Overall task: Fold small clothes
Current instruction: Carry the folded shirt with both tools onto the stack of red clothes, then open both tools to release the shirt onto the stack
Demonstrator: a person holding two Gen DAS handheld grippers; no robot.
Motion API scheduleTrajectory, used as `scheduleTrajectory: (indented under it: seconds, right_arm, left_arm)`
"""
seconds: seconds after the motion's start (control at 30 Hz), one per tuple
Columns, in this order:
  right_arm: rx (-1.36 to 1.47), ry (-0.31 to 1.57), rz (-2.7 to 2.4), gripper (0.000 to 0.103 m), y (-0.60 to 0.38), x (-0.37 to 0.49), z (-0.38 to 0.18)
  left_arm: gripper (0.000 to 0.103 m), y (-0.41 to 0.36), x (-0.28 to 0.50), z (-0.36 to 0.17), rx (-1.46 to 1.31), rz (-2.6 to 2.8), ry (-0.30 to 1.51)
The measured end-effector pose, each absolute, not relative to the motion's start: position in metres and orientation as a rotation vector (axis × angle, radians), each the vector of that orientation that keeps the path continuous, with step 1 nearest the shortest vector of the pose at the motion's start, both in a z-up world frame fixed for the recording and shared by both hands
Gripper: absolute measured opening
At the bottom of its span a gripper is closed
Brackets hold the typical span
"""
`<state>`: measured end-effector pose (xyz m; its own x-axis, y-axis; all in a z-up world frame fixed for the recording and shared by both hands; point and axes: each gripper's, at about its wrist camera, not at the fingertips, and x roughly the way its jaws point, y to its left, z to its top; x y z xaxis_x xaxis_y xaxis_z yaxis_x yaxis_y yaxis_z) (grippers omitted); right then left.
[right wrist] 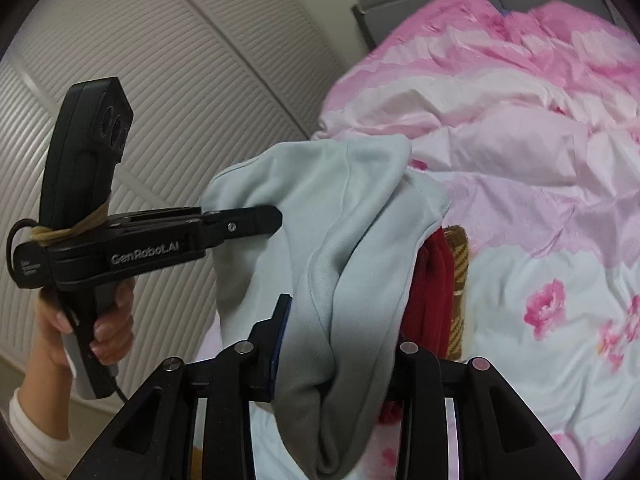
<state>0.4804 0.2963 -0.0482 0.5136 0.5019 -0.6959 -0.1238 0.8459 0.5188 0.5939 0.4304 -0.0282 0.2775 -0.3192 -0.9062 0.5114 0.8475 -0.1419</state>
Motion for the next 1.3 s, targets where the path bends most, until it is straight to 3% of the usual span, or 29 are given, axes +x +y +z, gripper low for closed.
scheduleTrajectory:
  seconds: [0.13, 0.2, 0.27, 0.4, 0.67, 0.8, 0.83, 0.9, 0.93, 1.3]
  right_arm:
    - [0.396, 0.99, 0.334, 0.058, 0.301, 0.488, -0.057]
    - [0.349, 0.967, 0.31, 0.061, 0.301, 0.487, -0.053]
    - [0.336, 0.955, 0.289, 0.062, 0.296, 0.484, -0.048]
    - [0.351, 0.995, 0.269, 0.063, 0.287, 0.487, -0.052]
    - [0.371, 1.037, 0.258, 0.063, 0.275, 0.488, -0.063]
    - [0.331, 0.977, 0.268, 0.064, 0.263, 0.47, -0.04]
    - [0.314, 0.96, 0.254, 0.074, 0.257, 0.462, -0.031]
    - [0.286, 0.919, 0.215, 0.089, 0.242, 0.447, -0.014]
    - [0.269, 0.901, 0.189, 0.09, 0.234, 0.439, -0.007]
    - [0.087, 0.869, 0.062, 0.09, 0.155, 0.338, 0.035]
  left_arm:
    - [0.016, 0.434, 0.609, -0.043, 0.238, -0.539, 1.182]
    - [0.017, 0.435, 0.61, -0.044, 0.247, -0.546, 1.186]
    - [0.026, 0.436, 0.612, -0.043, 0.254, -0.538, 1.186]
    - [0.061, 0.442, 0.609, -0.03, 0.297, -0.469, 1.12]
    - [0.064, 0.459, 0.578, 0.015, 0.308, -0.332, 0.96]
    - [0.083, 0.44, 0.52, 0.035, 0.338, -0.282, 0.829]
    - [0.092, 0.433, 0.505, 0.038, 0.342, -0.257, 0.808]
    - [0.094, 0.416, 0.477, 0.037, 0.351, -0.244, 0.803]
    - [0.094, 0.41, 0.468, 0.037, 0.354, -0.247, 0.807]
    - [0.097, 0.319, 0.341, 0.039, 0.222, -0.215, 0.853]
